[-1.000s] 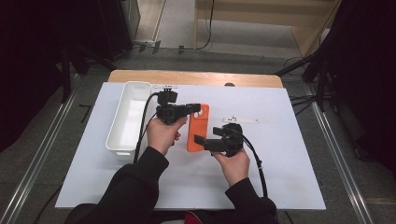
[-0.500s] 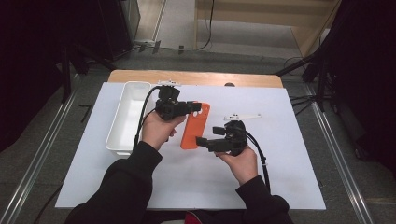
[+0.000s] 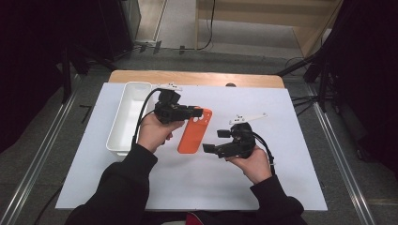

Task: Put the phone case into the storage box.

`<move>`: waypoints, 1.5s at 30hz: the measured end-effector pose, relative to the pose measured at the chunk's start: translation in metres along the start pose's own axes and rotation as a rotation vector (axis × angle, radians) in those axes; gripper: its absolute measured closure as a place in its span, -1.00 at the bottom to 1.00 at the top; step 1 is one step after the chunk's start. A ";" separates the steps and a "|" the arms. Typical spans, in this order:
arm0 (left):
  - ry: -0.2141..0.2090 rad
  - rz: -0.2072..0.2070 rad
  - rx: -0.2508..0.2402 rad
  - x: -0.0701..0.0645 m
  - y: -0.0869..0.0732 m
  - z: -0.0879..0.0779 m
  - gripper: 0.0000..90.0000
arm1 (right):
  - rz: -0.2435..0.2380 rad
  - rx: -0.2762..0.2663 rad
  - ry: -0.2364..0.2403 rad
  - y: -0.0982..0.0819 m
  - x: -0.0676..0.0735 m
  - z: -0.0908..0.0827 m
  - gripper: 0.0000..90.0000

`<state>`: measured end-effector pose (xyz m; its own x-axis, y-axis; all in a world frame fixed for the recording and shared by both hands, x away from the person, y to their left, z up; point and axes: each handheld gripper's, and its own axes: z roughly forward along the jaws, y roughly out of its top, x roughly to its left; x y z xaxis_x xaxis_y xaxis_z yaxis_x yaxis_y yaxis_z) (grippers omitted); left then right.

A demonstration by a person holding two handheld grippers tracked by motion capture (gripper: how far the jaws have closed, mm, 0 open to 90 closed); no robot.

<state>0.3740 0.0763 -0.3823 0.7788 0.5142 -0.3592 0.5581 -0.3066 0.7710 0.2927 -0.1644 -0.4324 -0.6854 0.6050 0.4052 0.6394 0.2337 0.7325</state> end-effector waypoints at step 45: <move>-0.219 0.157 0.041 -0.015 -0.015 -0.023 0.69 | -0.206 0.145 0.122 0.003 -0.014 -0.025 -0.89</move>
<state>0.3479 0.0917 -0.3763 0.8975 0.2736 -0.3459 0.4335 -0.4030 0.8060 0.2959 -0.1911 -0.4225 -0.8372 0.4395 0.3253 0.5197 0.4543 0.7236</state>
